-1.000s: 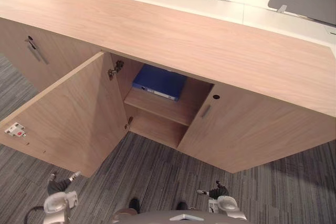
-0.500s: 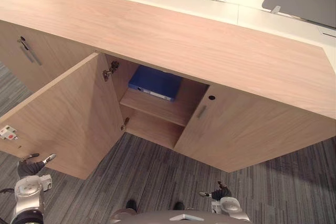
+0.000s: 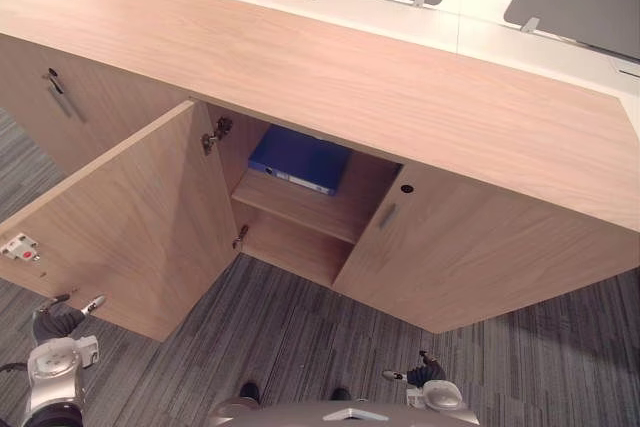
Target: Walk over to the cabinet, pick up the folder, carry it to the office cabinet, place the folder inside the office cabinet, then close the office cabinet door
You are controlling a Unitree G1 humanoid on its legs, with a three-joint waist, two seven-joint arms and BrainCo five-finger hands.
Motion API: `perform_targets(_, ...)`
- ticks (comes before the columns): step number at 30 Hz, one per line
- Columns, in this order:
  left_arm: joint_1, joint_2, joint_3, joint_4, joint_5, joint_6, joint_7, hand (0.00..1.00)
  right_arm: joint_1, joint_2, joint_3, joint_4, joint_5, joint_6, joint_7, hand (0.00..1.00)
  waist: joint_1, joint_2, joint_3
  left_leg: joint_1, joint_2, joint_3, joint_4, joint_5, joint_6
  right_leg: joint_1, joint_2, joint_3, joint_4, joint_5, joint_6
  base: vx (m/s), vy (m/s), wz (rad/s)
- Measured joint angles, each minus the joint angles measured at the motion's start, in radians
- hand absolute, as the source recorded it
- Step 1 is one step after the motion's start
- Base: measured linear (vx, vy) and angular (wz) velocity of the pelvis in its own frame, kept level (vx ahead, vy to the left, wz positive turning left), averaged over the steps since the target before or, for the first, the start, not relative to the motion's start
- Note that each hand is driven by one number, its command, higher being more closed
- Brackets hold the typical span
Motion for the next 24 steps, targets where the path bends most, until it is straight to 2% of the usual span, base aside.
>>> perform_targets(4,0.021,-0.07,-0.021,0.016,0.005,0.004,-0.01,0.0,0.0,0.0,0.0,0.002,0.0,0.003,0.001,0.0,-0.001,0.0,0.0,0.013,-0.001,-0.002,0.0,0.0,0.0,0.014,-0.001,0.001,-0.001,-0.001,-0.001,-0.01,-0.002,0.0)
perform_targets(15,0.04,-0.081,0.014,0.039,0.018,0.009,-0.017,0.0,-0.001,-0.003,-0.003,0.028,0.0,0.005,0.002,0.0,-0.002,-0.013,-0.01,0.013,-0.007,-0.01,0.0,0.004,0.003,0.018,-0.007,0.0,-0.003,-0.01,-0.004,-0.04,-0.008,0.02)
perform_targets(24,0.039,0.038,0.115,0.037,0.019,0.009,-0.014,0.0,-0.005,-0.005,-0.004,0.028,0.0,0.005,0.003,0.0,0.002,-0.008,-0.009,0.014,-0.008,-0.024,0.0,0.003,0.003,0.032,-0.006,-0.015,-0.012,-0.009,0.003,0.0,-0.01,0.05)
